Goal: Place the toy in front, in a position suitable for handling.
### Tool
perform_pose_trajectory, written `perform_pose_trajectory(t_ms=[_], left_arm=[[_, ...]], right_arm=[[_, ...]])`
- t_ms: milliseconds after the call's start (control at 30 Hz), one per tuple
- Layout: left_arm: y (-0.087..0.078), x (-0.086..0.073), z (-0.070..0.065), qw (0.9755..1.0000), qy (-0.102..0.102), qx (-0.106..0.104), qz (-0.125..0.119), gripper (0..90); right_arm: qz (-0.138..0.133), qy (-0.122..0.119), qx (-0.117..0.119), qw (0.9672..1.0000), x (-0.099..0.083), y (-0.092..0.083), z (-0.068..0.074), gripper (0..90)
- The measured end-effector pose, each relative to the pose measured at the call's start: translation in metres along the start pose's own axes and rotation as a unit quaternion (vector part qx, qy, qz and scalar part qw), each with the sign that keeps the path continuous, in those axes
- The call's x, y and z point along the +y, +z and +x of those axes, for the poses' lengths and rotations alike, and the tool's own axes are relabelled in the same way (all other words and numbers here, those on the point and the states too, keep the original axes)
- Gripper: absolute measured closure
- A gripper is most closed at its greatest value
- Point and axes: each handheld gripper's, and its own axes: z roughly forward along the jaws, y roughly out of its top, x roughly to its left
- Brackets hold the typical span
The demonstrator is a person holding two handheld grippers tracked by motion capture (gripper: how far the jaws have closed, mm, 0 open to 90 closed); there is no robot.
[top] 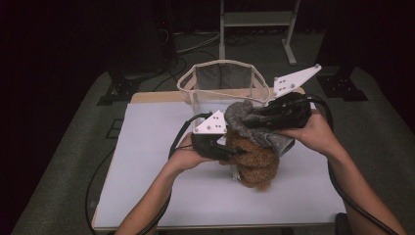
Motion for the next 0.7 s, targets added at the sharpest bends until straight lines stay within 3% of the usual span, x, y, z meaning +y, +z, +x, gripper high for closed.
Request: perform_pose_trajectory(t_ms=[133,267,500,567,700], left_arm=[[-0.002,0.001,0.001,1.0000,0.000,-0.001,0.005,43.6],[-0.002,0.001,0.000,0.9999,0.005,-0.003,0.009,42.8],[-0.013,-0.003,0.001,0.9998,0.002,0.000,0.021,40.0],[-0.017,-0.003,0.001,0.9994,-0.004,0.000,0.034,34.2],[-0.028,-0.005,-0.003,0.9976,0.010,0.019,0.066,26.0]], right_arm=[[0.000,0.014,-0.024,0.9996,-0.010,-0.016,-0.006,75.7],[-0.008,0.021,-0.027,0.9994,-0.018,-0.024,-0.008,75.5],[-0.054,0.052,-0.030,0.9967,-0.039,-0.038,-0.014,75.2],[-0.065,0.061,-0.021,0.9958,-0.045,-0.031,-0.015,75.2],[-0.077,0.067,-0.003,0.9947,-0.047,-0.002,-0.015,75.2]])
